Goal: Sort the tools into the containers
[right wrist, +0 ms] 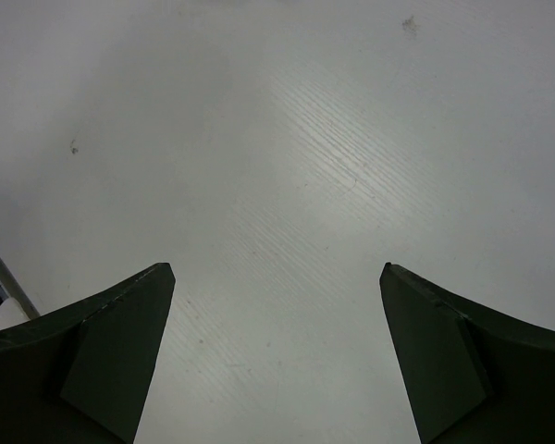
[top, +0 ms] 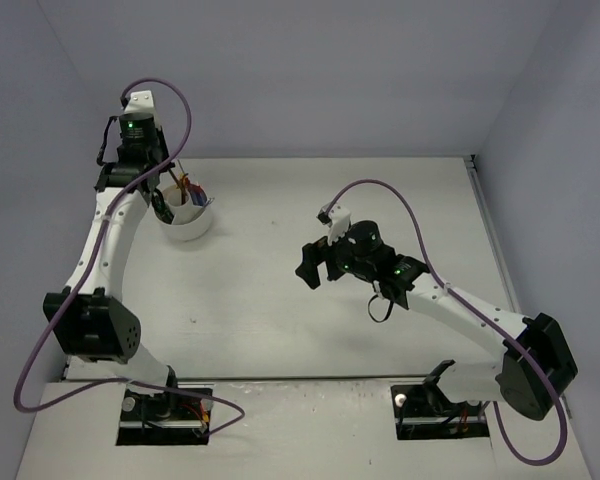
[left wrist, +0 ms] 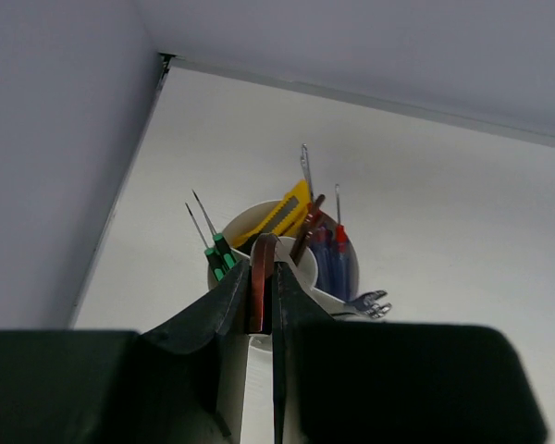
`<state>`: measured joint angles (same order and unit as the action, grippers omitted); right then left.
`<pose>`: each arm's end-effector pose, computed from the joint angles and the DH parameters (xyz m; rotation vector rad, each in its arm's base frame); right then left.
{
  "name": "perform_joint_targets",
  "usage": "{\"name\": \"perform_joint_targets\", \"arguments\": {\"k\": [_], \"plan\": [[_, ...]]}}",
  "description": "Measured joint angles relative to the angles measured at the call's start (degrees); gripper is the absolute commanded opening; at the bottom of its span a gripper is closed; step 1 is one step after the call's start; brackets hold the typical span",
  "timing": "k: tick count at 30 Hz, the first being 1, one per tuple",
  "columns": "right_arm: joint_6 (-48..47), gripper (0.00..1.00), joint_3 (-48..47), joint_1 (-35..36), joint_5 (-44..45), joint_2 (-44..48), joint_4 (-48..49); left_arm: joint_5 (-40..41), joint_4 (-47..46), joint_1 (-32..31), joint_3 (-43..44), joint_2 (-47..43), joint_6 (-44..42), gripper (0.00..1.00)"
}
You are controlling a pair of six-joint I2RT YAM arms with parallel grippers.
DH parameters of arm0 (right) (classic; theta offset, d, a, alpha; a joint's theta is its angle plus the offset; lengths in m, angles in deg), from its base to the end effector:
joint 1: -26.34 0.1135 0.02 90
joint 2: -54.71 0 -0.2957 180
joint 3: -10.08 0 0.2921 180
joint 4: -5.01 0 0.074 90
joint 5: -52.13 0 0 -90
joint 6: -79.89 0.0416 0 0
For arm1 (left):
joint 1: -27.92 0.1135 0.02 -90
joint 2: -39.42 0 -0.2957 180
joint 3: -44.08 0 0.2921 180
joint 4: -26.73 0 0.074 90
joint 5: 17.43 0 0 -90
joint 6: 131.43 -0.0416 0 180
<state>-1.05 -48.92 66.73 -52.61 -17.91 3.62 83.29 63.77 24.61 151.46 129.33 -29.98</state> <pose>0.2414 0.2192 0.2973 -0.6939 1.7768 0.8321 0.4062 -0.0157 0.4584 -0.2606 1.8883 0.0045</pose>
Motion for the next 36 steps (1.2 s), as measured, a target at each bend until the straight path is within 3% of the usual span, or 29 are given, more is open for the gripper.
{"name": "perform_joint_targets", "arguments": {"k": [7,15,21,25,31,36], "plan": [[-0.07,0.91,1.78,-2.35,-0.07,-0.01,-0.26,1.16,-0.79,1.85,1.22,8.24,-2.09,0.0],[-0.11,0.9,2.51,-3.28,-0.09,-0.74,-0.44,1.21,-6.16,1.87,-0.16,9.63,-2.94,0.0],[-0.13,0.9,2.69,-3.43,-0.09,-1.2,-0.44,1.36,-10.5,1.87,-6.11,10.5,-2.88,0.03],[-0.13,0.9,2.69,-3.68,-0.09,-1.2,-0.44,1.52,-11.38,1.89,-10.43,10.66,-2.93,0.12],[-0.1,0.9,2.69,-3.69,-0.09,-1.19,-0.44,1.13,-14.33,1.87,-11.99,10.08,-3.5,0.46],[0.11,0.9,2.69,-3.84,-0.07,-0.34,-0.5,0.71,-14.61,1.87,-11.99,7.15,-3.55,0.55]]}}
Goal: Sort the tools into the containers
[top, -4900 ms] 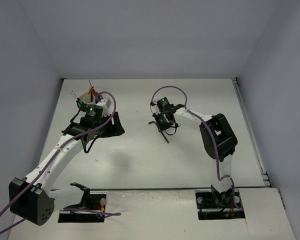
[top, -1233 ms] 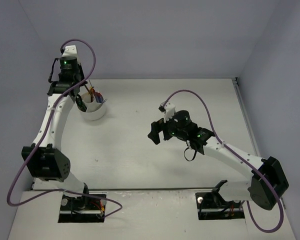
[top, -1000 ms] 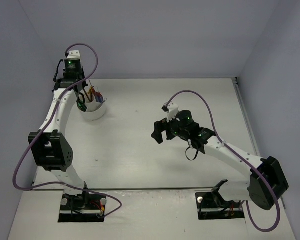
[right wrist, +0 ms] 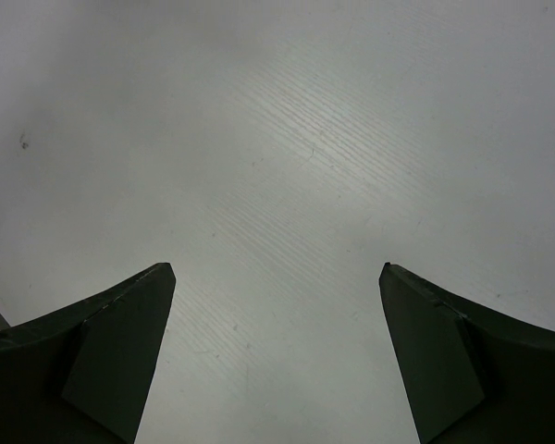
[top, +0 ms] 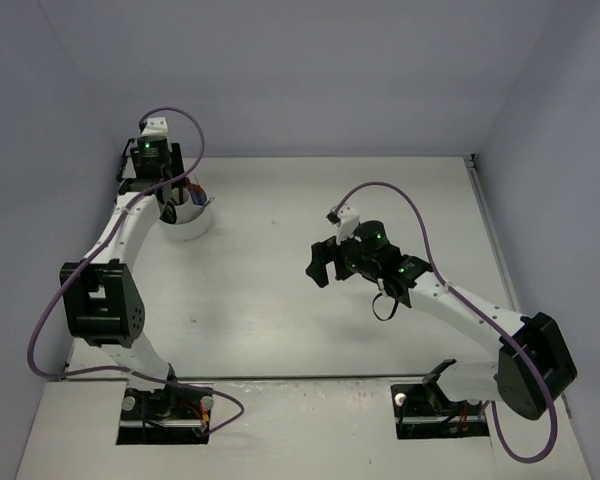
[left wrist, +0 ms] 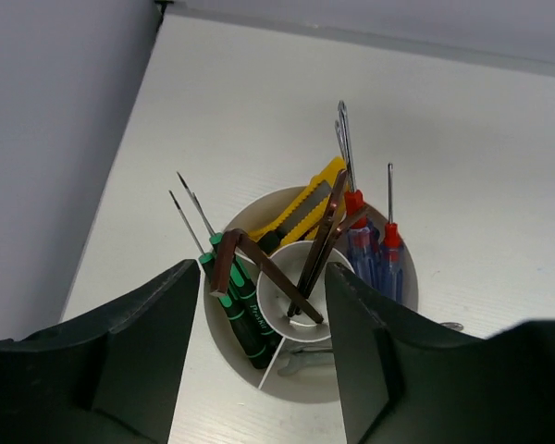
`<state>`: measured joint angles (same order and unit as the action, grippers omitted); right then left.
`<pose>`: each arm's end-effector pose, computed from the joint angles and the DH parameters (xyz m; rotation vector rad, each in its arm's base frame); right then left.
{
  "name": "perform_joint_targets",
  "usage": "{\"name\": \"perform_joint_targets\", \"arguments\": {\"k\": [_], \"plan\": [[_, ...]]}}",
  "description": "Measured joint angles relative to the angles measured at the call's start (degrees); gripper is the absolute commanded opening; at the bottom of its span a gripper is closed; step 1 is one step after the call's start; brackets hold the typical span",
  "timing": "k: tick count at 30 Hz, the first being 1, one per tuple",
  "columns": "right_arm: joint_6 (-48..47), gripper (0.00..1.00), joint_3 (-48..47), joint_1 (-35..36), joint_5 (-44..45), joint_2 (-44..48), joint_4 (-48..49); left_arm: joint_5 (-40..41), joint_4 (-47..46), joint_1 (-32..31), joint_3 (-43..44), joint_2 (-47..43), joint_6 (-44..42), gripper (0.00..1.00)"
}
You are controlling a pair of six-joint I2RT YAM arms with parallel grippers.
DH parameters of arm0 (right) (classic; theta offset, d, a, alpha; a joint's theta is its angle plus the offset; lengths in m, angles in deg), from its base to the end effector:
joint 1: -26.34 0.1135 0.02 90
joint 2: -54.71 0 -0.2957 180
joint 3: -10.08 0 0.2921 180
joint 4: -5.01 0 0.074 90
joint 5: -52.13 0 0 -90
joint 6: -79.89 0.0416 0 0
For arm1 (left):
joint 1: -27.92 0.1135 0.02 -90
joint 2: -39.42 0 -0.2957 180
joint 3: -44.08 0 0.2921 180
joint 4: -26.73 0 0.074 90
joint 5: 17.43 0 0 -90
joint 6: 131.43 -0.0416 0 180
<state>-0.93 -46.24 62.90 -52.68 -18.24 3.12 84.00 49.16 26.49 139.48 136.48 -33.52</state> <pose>0.2519 0.2000 0.2763 -0.6395 1.8538 0.7799 0.4532 -0.0031 0.3516 -0.2401 1.9690 0.0930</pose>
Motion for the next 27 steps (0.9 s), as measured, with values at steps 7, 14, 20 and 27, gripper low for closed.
{"name": "perform_joint_targets", "arguments": {"k": [7,14,20,27], "plan": [[1.6,0.92,0.0,-2.37,0.87,5.06,-0.71,-1.35,3.41,0.0,0.08,-10.35,1.12,0.63],[2.62,1.0,-0.91,-5.47,6.9,12.27,-6.14,-2.6,11.51,0.0,-1.16,-26.68,4.33,0.69],[2.32,1.0,-5.78,-5.88,15.94,19.99,-12.14,-3.48,17.17,0.0,-9.29,-46.78,5.78,0.73],[0.99,1.0,-8.46,-5.88,26.46,29.72,-15.92,-2.8,26.88,-1.84,-15.19,-63.95,5.82,0.73]]}}
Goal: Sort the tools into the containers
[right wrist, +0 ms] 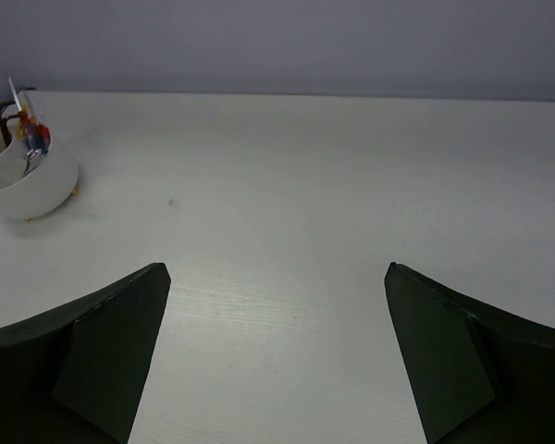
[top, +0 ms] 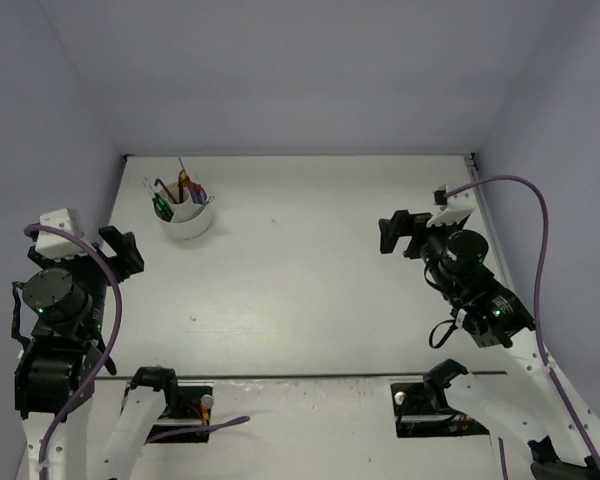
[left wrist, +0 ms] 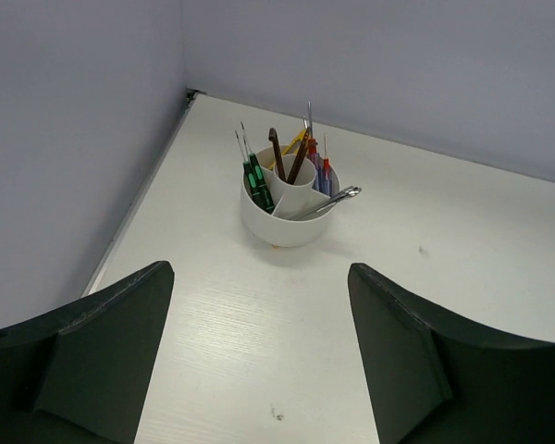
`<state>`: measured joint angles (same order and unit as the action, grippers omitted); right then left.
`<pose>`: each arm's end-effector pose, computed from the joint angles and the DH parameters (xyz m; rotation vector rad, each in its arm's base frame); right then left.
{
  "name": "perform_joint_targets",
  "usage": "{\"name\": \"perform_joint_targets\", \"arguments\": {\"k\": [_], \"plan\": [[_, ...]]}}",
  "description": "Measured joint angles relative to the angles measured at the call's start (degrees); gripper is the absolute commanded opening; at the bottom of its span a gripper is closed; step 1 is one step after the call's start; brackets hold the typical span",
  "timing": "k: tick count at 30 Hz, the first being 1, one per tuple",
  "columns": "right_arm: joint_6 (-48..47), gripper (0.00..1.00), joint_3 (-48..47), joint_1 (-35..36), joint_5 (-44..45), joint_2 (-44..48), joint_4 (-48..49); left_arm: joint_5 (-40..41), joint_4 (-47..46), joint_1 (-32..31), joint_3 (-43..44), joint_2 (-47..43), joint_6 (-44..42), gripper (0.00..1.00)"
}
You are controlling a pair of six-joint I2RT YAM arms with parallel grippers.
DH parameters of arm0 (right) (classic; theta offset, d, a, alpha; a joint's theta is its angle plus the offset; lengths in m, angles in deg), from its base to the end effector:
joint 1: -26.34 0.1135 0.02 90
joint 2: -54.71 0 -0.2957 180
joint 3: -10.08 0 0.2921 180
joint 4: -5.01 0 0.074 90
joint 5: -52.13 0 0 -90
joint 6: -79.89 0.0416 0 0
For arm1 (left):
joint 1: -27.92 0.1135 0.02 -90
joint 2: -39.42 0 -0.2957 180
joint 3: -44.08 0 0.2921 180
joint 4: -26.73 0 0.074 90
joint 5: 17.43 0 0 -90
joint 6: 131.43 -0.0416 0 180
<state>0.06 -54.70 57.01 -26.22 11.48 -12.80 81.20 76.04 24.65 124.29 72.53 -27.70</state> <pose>0.1683 0.0901 0.4308 -0.1070 1.5175 0.4187 0.0864 0.0013 0.4846 -0.2625 1.5885 -0.1085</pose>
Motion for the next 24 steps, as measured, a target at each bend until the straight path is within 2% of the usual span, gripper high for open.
{"name": "perform_joint_targets", "arguments": {"k": [5,10,24], "plan": [[-0.68,1.0,0.48,0.0,7.77,5.31,-1.58,2.75,4.34,-2.8,-4.48,-6.83,0.18,0.73],[-0.57,1.0,2.04,0.0,11.85,8.44,-2.07,6.74,6.39,-3.21,-8.17,-11.29,0.63,0.73],[0.08,1.0,3.83,0.0,13.11,10.1,-2.89,8.84,5.34,-3.21,-17.68,-11.22,4.66,0.73]]}}
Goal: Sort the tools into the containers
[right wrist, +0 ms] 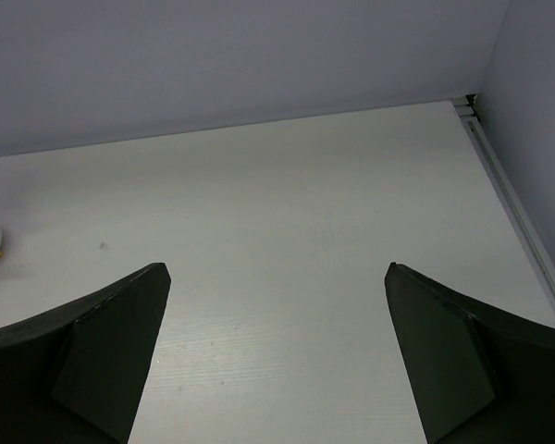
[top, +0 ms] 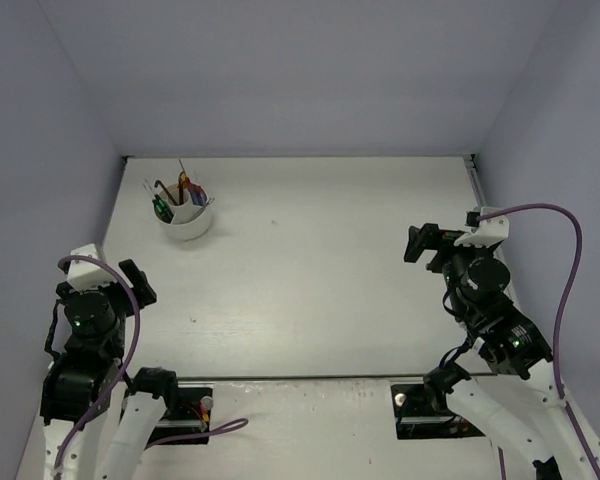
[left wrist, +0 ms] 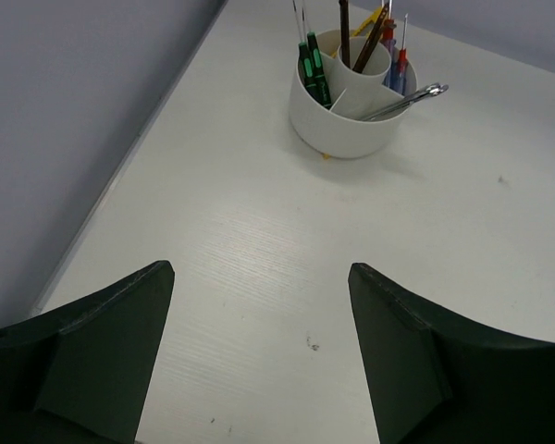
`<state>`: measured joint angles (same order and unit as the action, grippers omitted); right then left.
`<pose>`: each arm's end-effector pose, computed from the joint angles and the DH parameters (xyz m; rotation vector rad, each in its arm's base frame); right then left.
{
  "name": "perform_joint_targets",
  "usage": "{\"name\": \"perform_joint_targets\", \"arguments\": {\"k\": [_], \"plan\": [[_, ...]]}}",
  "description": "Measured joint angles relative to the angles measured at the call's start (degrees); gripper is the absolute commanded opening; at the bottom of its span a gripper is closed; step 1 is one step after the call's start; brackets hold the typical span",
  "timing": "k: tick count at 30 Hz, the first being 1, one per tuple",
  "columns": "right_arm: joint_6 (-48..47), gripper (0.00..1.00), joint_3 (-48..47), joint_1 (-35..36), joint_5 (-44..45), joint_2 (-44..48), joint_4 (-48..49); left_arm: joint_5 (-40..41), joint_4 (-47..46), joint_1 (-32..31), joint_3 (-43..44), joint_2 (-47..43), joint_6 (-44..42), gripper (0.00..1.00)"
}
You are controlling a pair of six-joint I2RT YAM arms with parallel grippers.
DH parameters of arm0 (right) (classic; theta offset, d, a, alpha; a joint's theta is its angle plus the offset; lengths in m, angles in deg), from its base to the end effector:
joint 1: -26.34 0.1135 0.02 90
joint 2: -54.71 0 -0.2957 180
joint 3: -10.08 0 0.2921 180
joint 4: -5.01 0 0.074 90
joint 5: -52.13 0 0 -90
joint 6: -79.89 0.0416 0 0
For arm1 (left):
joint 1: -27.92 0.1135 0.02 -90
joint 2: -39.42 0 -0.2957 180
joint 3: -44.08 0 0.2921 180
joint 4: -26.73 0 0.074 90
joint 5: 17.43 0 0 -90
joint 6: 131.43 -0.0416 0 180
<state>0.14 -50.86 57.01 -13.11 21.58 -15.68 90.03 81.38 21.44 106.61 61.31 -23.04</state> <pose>0.1307 0.0573 0.4252 0.0958 1.4605 0.2703 0.0785 0.0036 0.3865 -0.3995 1.7592 -0.0327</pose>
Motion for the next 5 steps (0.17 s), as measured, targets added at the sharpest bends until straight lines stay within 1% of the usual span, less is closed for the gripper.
{"name": "perform_joint_targets", "arguments": {"k": [5], "plan": [[0.03,1.0,0.08,0.0,0.02,0.25,0.0,-0.03,-0.26,0.0,-2.73,0.0,0.86,0.73]]}}
